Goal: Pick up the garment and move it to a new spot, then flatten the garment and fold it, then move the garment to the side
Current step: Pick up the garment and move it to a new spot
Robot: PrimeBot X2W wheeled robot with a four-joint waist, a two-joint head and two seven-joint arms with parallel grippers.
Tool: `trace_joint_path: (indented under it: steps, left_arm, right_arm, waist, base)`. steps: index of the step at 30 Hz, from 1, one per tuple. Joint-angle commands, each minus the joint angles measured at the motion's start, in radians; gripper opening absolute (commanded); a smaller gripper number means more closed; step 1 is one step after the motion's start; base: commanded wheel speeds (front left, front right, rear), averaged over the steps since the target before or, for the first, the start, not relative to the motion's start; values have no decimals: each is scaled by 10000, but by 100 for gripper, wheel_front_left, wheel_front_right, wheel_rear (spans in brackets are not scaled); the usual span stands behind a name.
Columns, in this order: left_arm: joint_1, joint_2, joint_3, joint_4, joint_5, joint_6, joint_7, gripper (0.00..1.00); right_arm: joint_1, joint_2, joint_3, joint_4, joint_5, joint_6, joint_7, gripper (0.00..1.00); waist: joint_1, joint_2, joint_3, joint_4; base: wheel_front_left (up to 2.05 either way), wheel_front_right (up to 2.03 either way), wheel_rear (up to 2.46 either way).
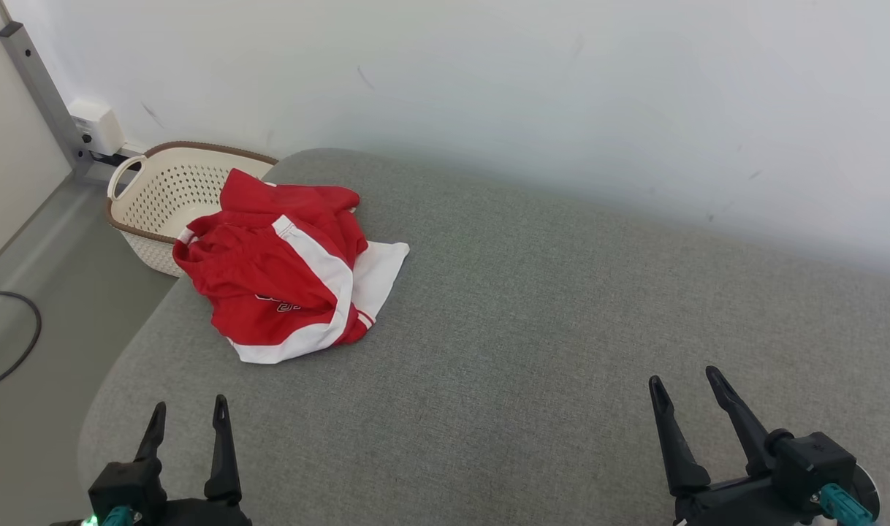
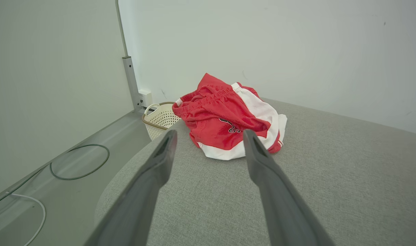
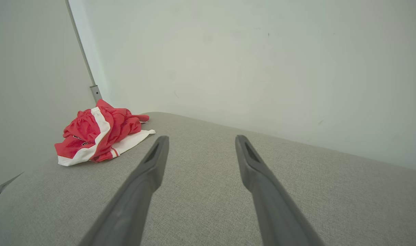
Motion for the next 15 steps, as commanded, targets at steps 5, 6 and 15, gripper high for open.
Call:
trace_joint_path:
  steps: [5, 6, 15]
  left_arm:
    - [36, 33, -34, -20, -84, 19, 29, 100]
    - [1, 24, -42, -35, -106, 22, 42, 100]
    - [-1219, 420, -67, -627, -310, -472, 322, 100]
  right_arm:
    - [-88, -41, -34, 3, 76, 8, -72, 100]
    - [-103, -31, -43, -18, 76, 8, -69, 100]
    - [-128, -64, 3, -80, 119, 8, -10, 100]
  waist:
    - [0, -1, 13, 36]
    - [0, -1, 21, 48]
    - [0, -1, 141, 51]
  base:
    - [0, 0, 0]
    - [0, 0, 0]
    - [0, 0, 0]
